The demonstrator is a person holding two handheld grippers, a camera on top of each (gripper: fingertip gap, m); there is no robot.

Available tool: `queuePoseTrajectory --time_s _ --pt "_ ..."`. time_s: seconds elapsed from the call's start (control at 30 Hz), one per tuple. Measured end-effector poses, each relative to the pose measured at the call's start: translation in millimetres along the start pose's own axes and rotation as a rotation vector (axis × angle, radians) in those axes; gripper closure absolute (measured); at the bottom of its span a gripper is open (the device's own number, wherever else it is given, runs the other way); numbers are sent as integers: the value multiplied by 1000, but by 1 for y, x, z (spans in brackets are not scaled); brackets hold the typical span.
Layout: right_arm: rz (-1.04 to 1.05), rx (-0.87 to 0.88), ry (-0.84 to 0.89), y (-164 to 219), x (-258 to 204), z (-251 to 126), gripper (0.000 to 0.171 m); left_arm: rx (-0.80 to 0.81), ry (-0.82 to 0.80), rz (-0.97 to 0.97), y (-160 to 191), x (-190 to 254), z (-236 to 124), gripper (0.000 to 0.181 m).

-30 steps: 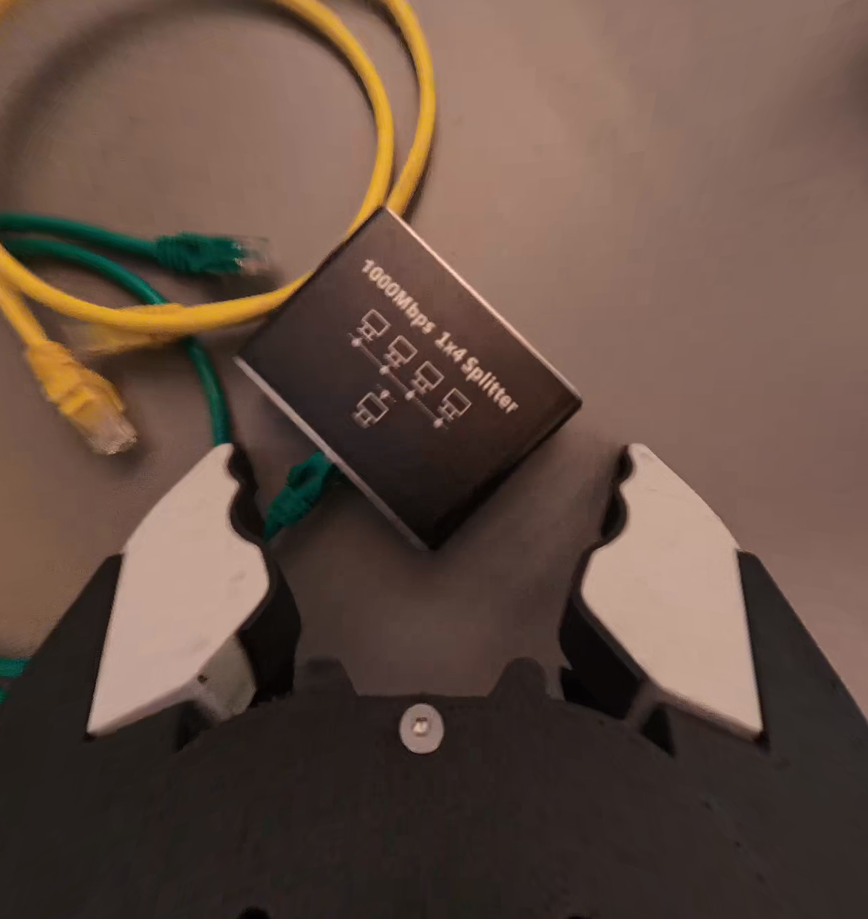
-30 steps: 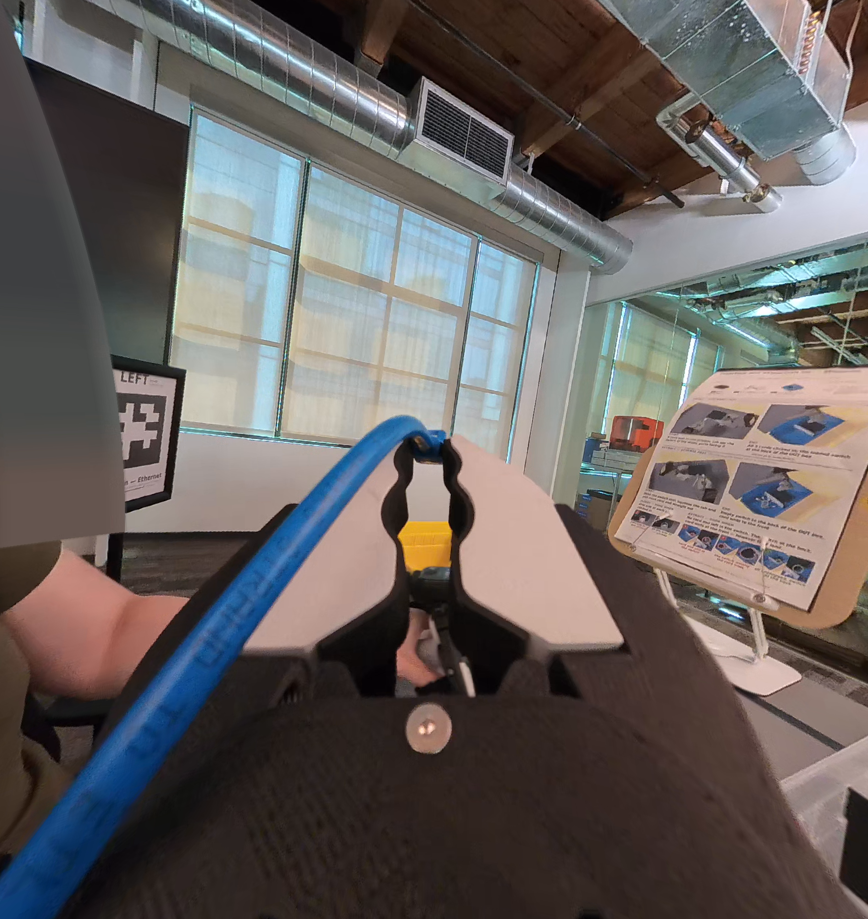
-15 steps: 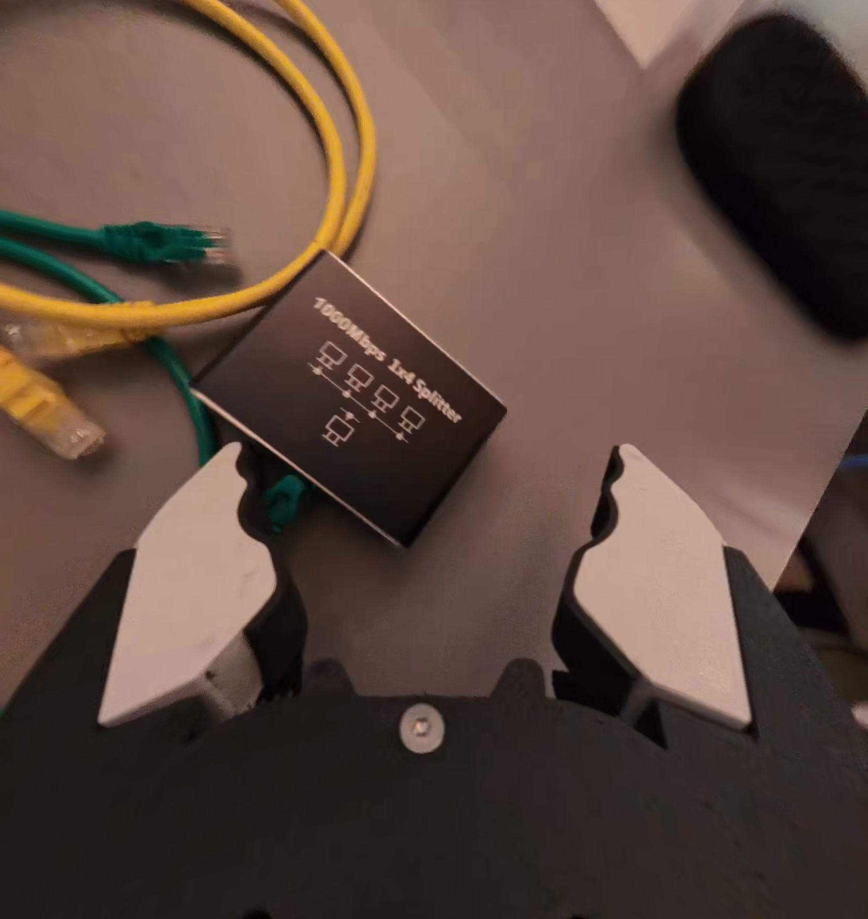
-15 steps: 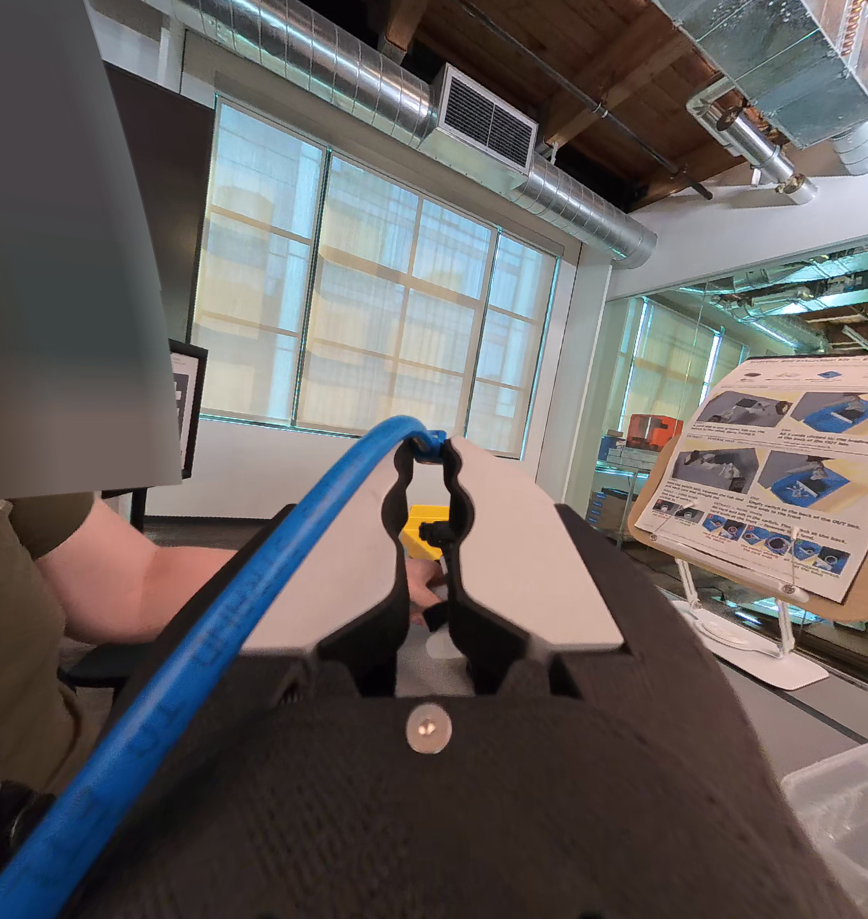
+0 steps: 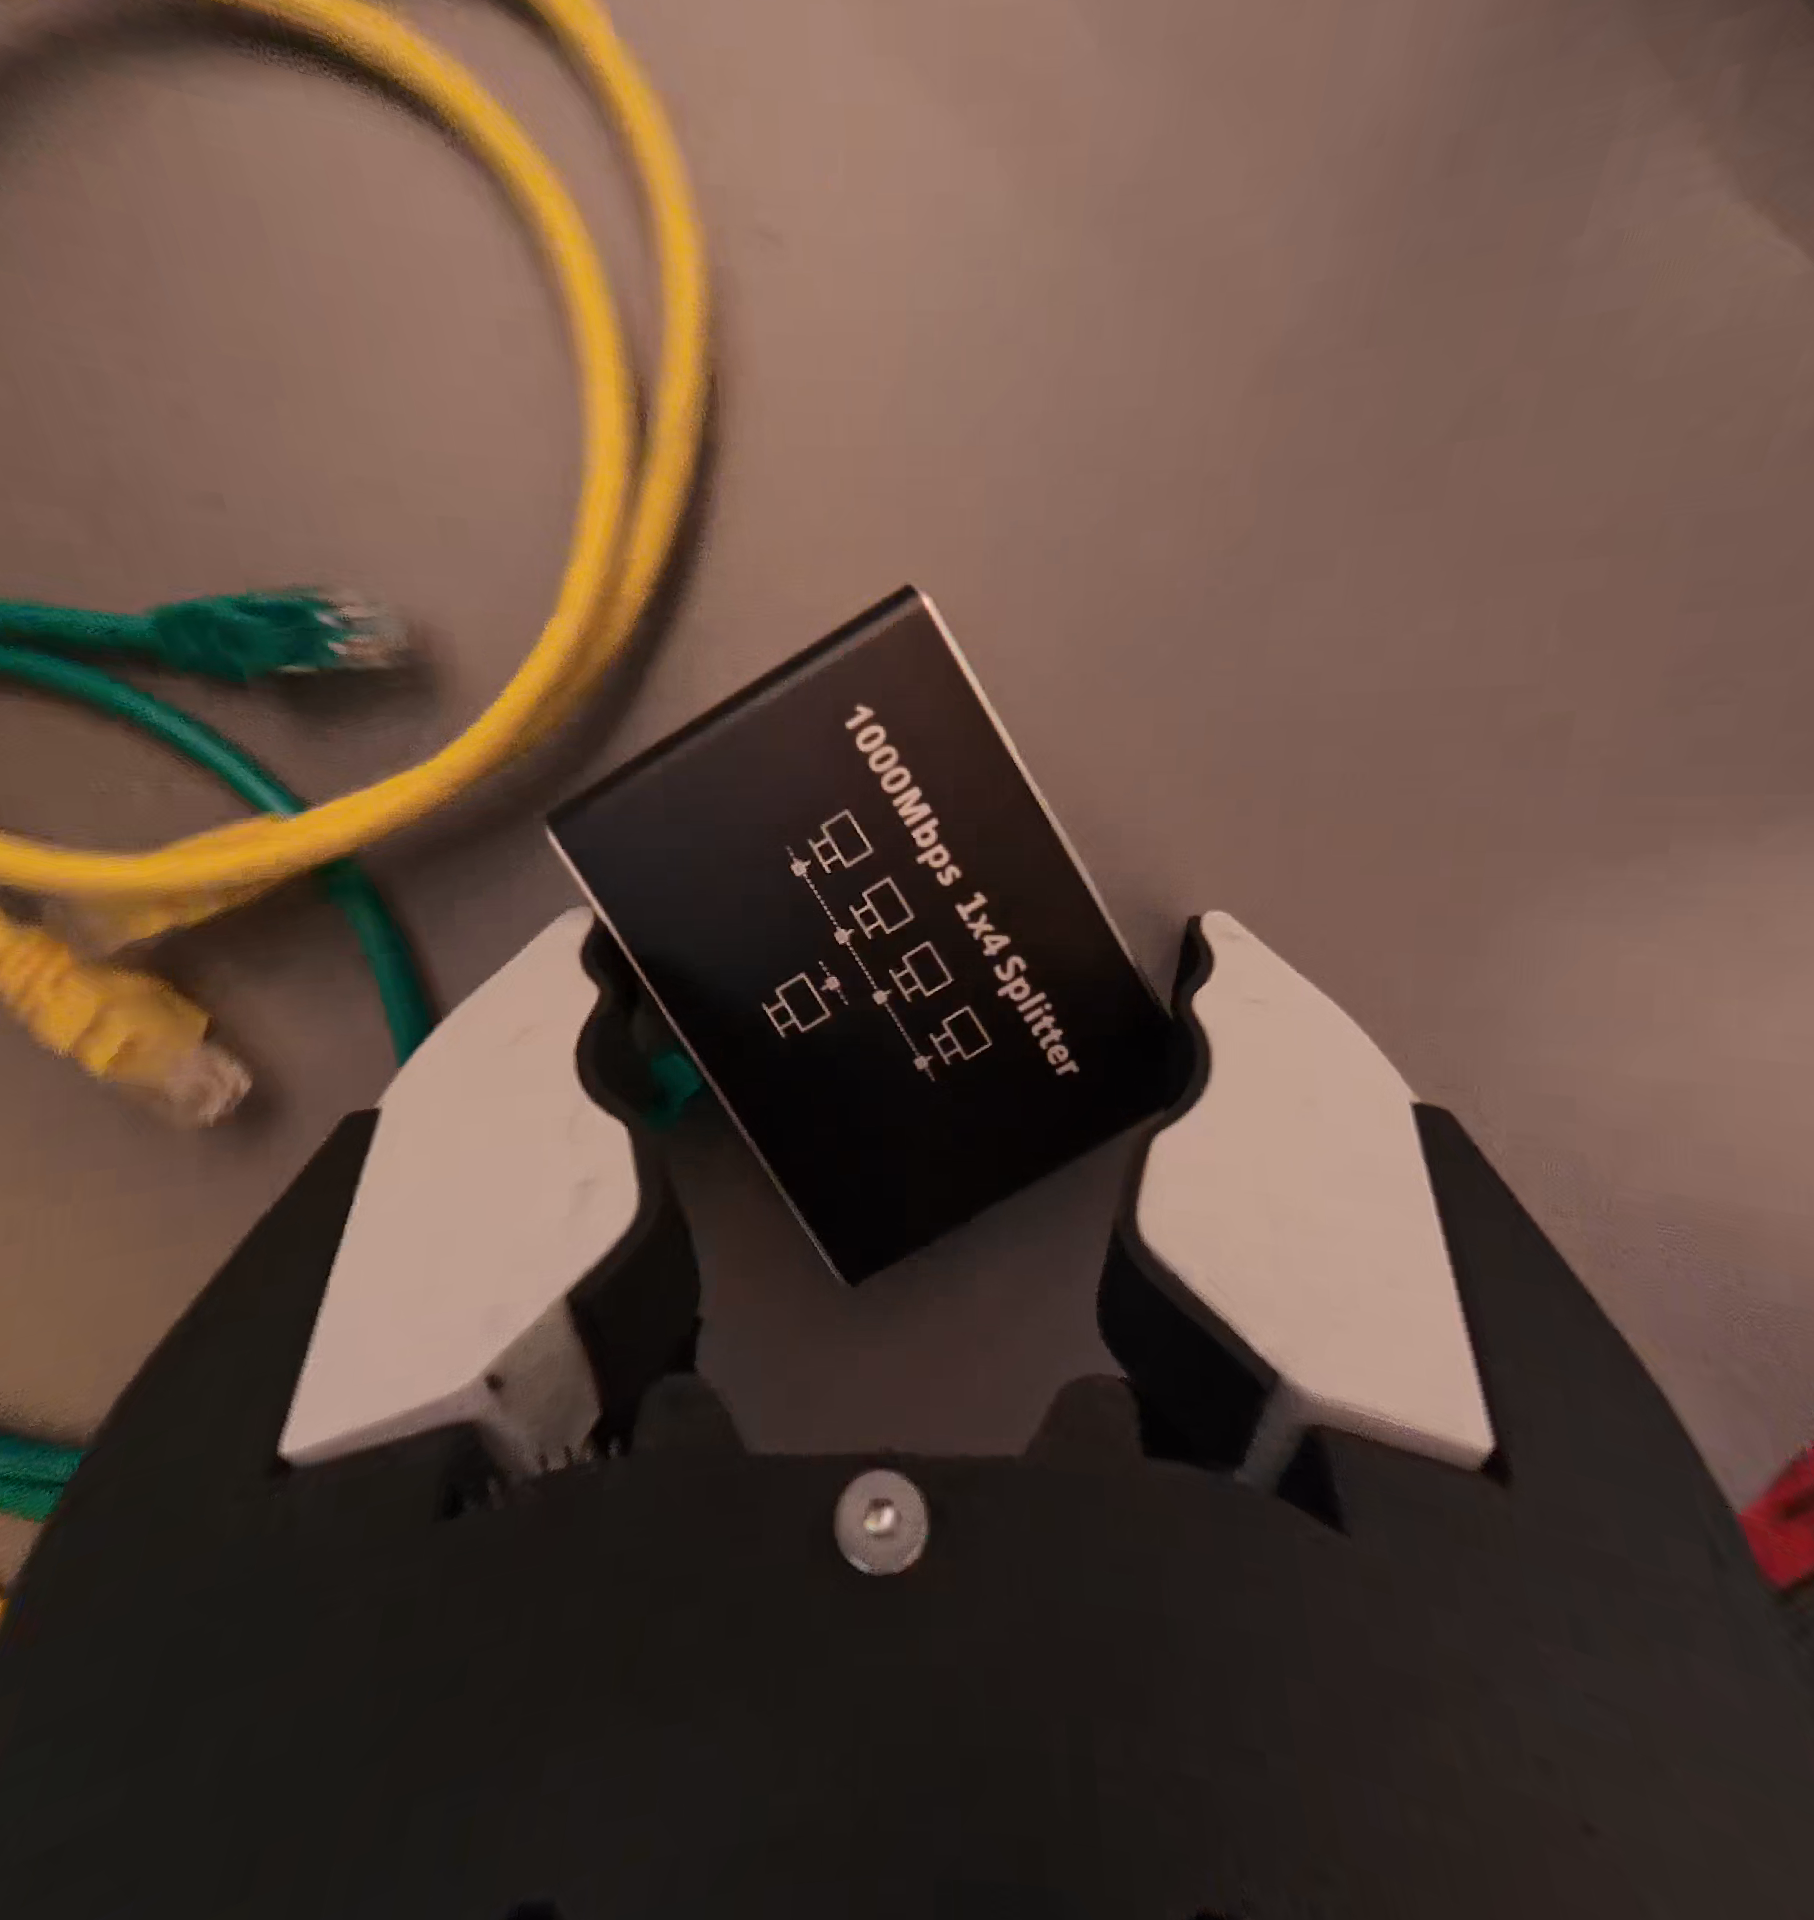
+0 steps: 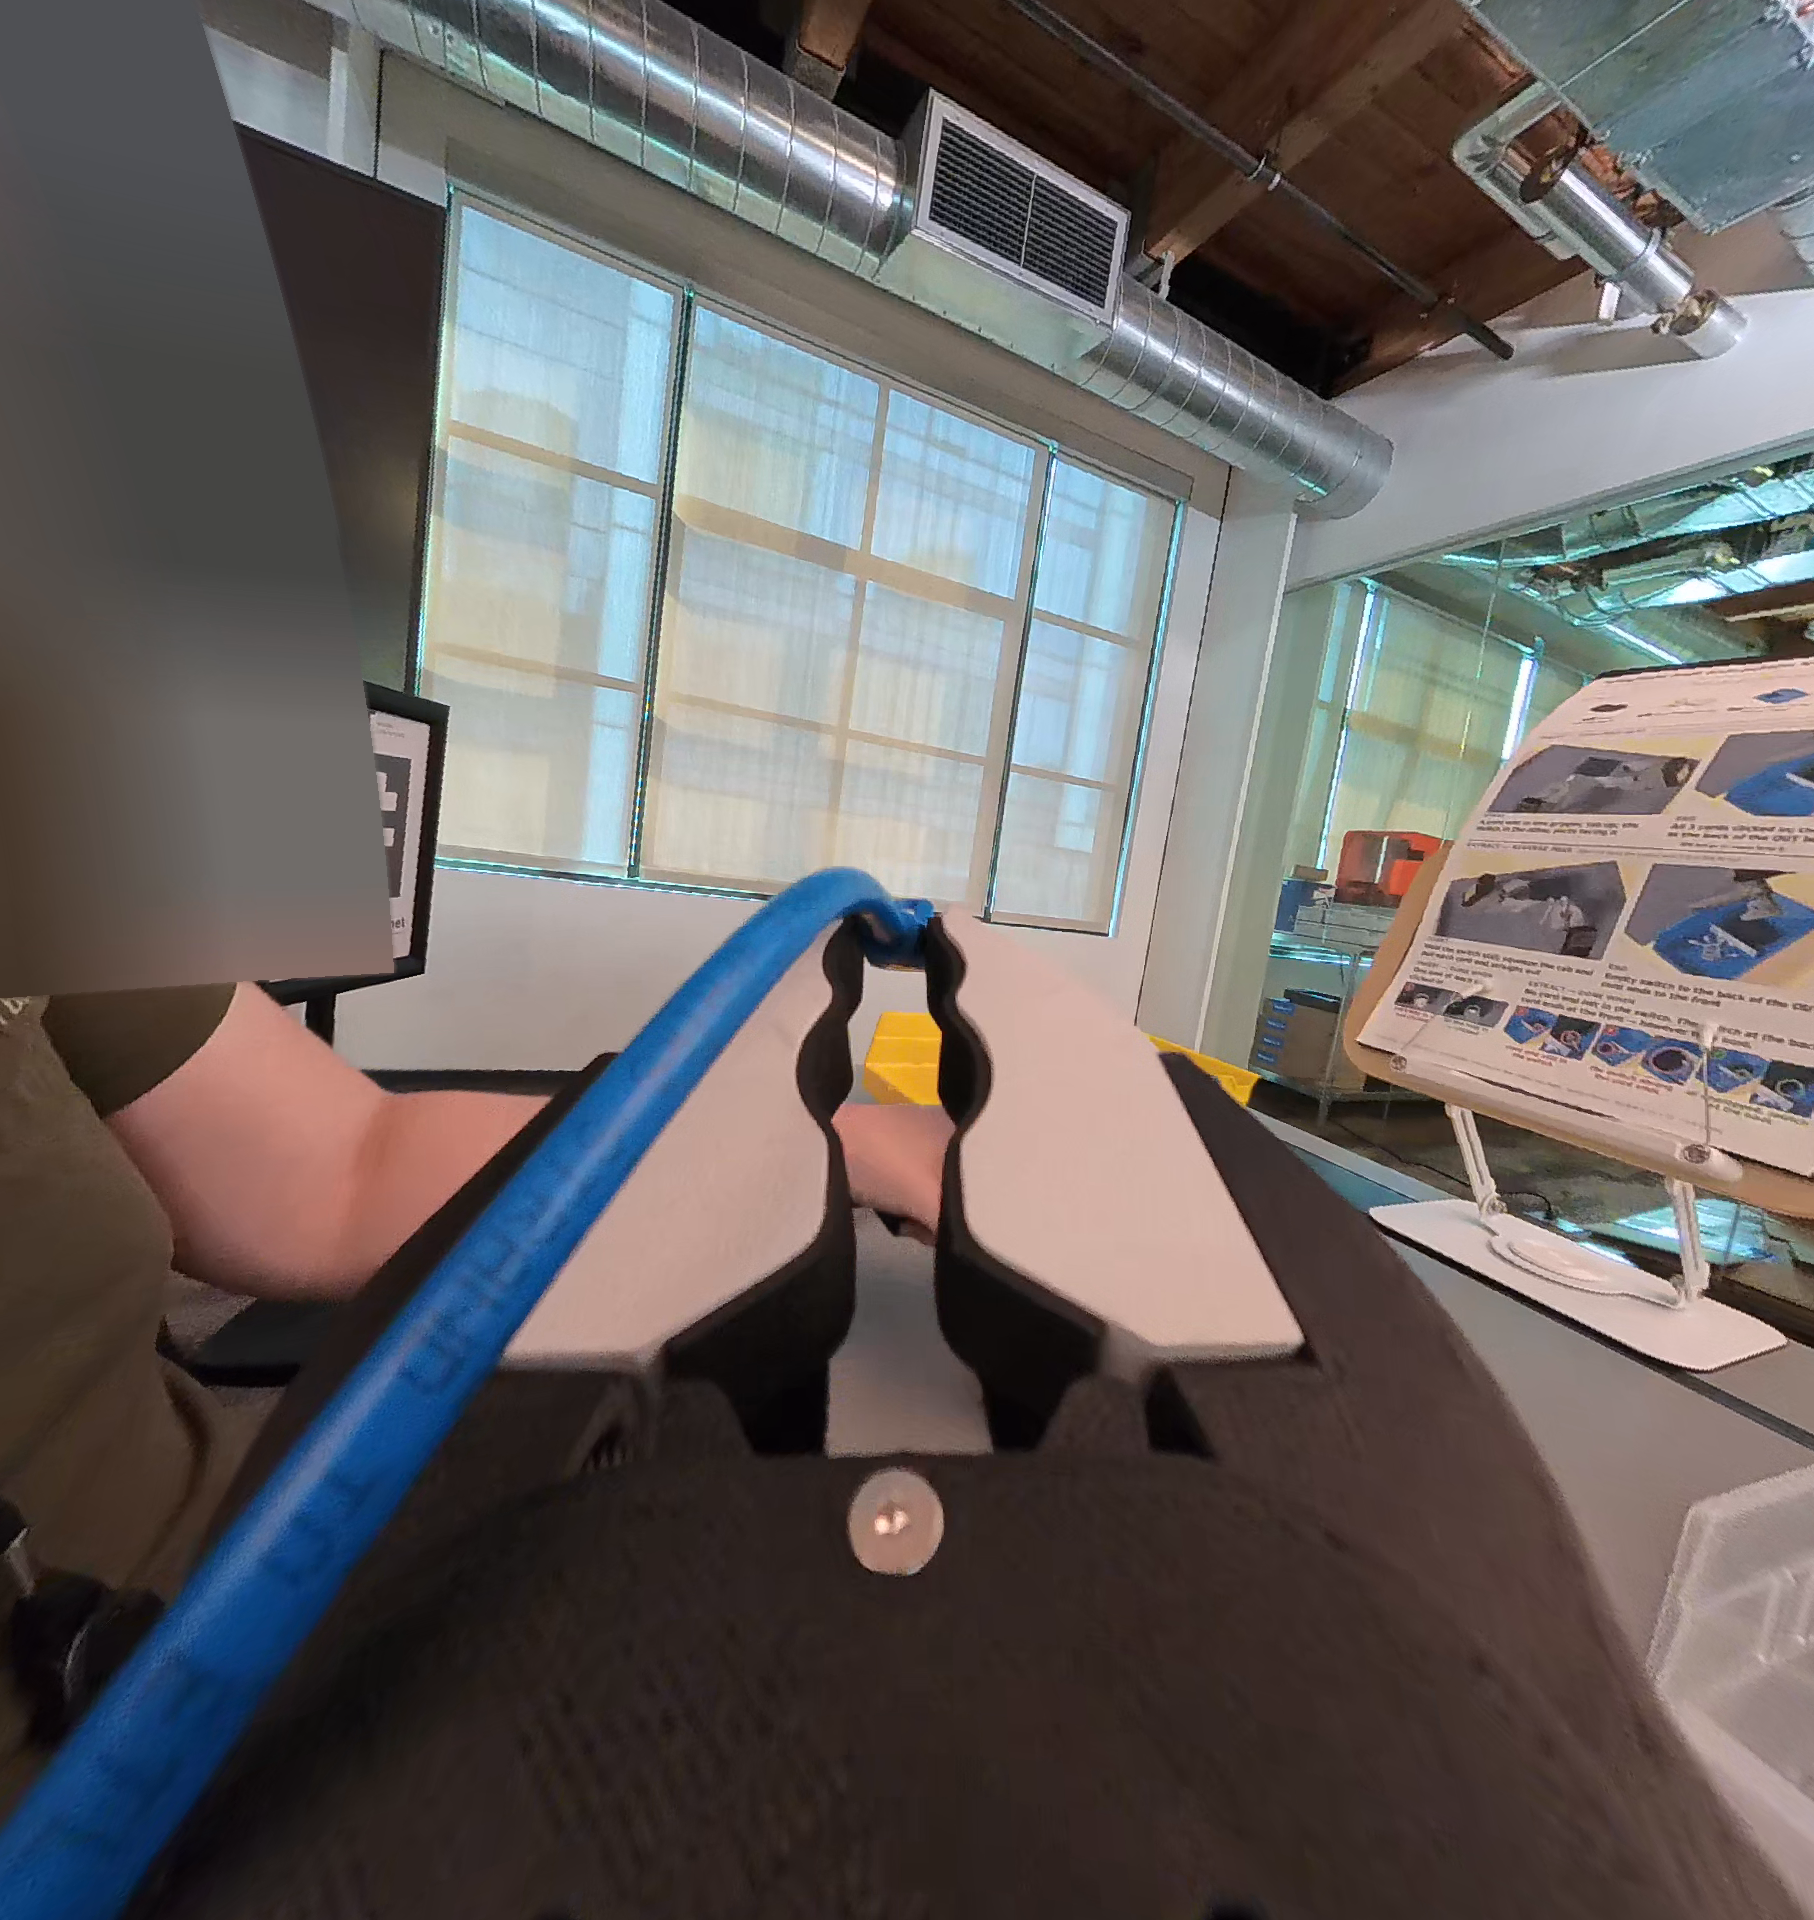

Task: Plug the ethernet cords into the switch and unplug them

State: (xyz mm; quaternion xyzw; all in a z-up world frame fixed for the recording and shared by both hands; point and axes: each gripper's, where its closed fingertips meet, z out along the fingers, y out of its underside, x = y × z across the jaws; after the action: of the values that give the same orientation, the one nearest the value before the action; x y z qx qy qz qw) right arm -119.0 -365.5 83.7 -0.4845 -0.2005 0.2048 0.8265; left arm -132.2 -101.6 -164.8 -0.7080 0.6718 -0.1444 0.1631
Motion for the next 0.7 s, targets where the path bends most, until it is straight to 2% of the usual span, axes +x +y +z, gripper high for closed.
queuePoseTrajectory --time_s 0.03,0.23,0.47,0.7 --pt "2 1 5 1 2 -2 160 -4 17 33 3 3 -1 82" --pt "0 3 23 2 10 -6 160 70 -16 -30 1 3 1 75" --pt "38 -42 33 14 15 -5 160 77 -19 -53 0 -3 0 90" --pt "47 -149 69 27 18 1 160 119 -34 -70 -9 -6 4 91"
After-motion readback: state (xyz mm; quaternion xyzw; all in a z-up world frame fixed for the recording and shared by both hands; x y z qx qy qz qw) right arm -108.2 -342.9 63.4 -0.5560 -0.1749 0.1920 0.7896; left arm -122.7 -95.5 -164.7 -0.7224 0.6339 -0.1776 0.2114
